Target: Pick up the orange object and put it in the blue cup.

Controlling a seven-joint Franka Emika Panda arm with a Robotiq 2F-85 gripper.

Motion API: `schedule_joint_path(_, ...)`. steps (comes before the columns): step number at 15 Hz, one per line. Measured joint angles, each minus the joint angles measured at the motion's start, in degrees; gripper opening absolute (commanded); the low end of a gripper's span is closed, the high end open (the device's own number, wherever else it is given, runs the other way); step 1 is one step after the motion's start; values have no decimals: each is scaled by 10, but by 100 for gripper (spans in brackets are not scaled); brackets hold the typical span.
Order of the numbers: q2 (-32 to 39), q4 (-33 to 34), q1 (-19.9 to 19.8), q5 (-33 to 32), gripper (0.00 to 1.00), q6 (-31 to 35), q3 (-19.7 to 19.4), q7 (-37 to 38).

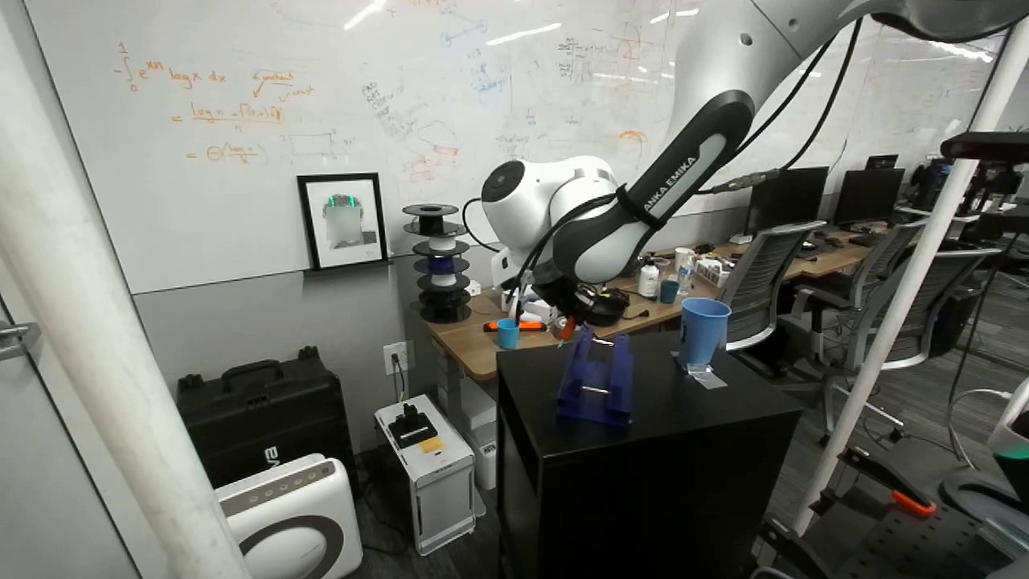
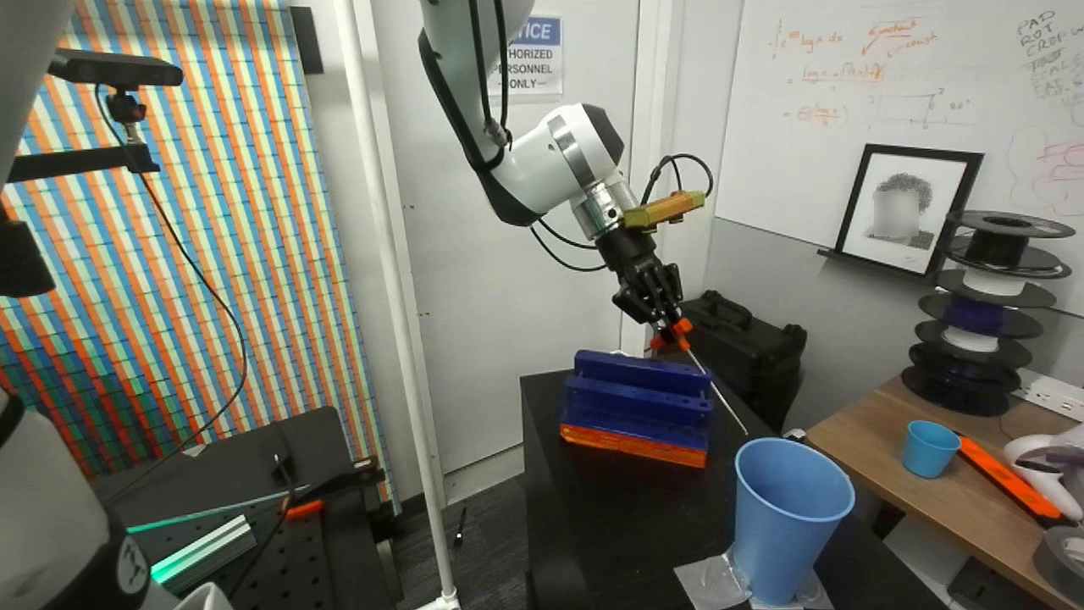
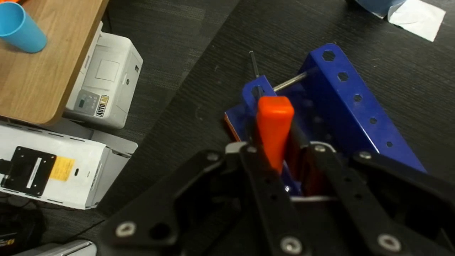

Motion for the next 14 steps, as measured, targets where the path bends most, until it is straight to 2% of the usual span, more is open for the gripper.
schedule_joint_path(14,-84,-65,0,-8,15,38,33,20)
